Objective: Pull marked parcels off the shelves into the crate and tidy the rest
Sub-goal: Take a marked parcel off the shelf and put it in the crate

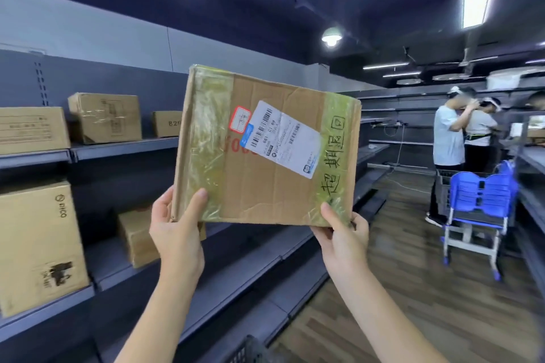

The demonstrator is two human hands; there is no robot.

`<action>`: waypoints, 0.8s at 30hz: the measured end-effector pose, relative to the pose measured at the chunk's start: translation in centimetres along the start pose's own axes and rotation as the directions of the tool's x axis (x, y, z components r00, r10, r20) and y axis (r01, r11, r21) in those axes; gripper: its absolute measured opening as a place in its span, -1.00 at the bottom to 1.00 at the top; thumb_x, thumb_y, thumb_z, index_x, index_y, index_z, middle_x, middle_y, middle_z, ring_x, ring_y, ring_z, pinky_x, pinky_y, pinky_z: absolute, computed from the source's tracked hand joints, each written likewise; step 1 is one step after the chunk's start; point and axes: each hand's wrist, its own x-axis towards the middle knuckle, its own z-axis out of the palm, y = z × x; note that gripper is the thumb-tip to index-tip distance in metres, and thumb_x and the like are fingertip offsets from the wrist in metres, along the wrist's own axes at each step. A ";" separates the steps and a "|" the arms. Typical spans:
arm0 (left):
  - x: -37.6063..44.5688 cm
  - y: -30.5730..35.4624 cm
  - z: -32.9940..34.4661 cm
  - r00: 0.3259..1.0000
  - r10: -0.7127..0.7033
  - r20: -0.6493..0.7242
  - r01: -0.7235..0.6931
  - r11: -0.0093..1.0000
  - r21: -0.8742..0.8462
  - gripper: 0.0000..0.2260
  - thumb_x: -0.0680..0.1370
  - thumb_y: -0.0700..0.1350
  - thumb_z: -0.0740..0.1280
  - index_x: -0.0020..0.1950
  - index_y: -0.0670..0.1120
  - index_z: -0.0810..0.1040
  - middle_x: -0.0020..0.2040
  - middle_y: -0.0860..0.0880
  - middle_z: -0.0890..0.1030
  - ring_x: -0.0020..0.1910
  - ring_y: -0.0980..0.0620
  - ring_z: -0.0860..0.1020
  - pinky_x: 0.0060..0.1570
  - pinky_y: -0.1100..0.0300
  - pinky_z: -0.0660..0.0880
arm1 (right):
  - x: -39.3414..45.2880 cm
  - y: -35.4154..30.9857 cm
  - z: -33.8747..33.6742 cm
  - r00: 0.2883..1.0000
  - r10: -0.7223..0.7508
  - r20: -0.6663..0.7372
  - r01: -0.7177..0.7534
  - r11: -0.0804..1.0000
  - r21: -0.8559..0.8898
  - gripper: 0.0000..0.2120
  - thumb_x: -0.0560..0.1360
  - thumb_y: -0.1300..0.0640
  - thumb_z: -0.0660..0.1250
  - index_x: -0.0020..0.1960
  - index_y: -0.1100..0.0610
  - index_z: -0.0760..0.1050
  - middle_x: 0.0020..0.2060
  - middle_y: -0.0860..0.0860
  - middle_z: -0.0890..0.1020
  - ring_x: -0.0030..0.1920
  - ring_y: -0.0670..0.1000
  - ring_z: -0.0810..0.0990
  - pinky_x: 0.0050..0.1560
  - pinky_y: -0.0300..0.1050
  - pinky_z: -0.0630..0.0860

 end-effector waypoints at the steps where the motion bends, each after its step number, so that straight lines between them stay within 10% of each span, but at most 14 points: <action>1: 0.4 0.0 0.0 1.000 0.023 -0.007 -0.023 1.000 -0.003 -0.71 0.38 -0.20 0.48 0.04 0.00 0.51 0.07 -0.10 0.57 0.02 -0.06 0.56 0.19 -0.16 0.46 | 0.2 0.0 -0.5 0.999 0.022 0.044 -0.020 0.999 -0.045 -0.63 0.40 0.40 0.38 0.12 0.21 0.33 0.14 0.19 0.53 0.11 0.17 0.57 0.08 0.19 0.53; 5: 3.6 -1.7 1.5 0.993 0.090 -0.071 -0.090 0.996 -0.001 -0.74 0.31 -0.18 0.51 -0.07 0.01 0.54 -0.03 -0.08 0.60 -0.03 -0.07 0.58 0.12 -0.14 0.50 | 4.6 -0.4 -2.1 0.981 0.012 0.192 0.062 0.926 -0.373 -0.62 0.38 0.35 0.40 0.12 0.13 0.37 0.17 0.11 0.55 0.13 0.09 0.56 0.15 0.16 0.49; 13: 10.1 -5.6 2.3 0.972 0.215 0.100 -0.231 0.952 0.200 -0.79 0.37 -0.19 0.50 -0.09 0.04 0.59 -0.07 -0.02 0.63 -0.05 0.01 0.61 -0.08 0.17 0.55 | 14.5 -2.4 0.3 0.928 -0.185 0.323 0.328 0.816 -0.475 0.12 0.03 0.20 0.63 0.41 -0.21 0.10 0.39 0.01 0.31 0.34 0.02 0.37 0.32 0.18 0.36; 17: 14.8 -6.8 2.1 0.957 0.232 0.175 -0.272 0.928 0.256 -0.78 0.36 -0.15 0.50 -0.07 0.07 0.57 -0.05 0.03 0.62 0.00 -0.02 0.61 -0.05 0.10 0.58 | 18.1 -1.4 1.6 0.876 -0.158 0.455 0.463 0.537 -0.705 -0.20 0.13 0.20 0.61 0.27 -0.12 0.35 0.23 -0.04 0.49 0.22 -0.04 0.49 0.20 0.08 0.49; 24: 20.2 -9.9 2.6 0.974 0.146 0.173 -0.165 0.981 0.103 -0.19 0.35 -0.20 0.51 0.44 0.04 0.11 0.32 -0.10 0.41 0.24 0.04 0.49 0.11 0.12 0.55 | 21.4 5.7 2.5 0.885 -0.275 0.375 0.457 0.666 -0.590 -0.44 0.13 0.36 0.58 -0.03 -0.07 0.45 -0.09 -0.05 0.61 -0.14 -0.15 0.62 -0.16 -0.19 0.57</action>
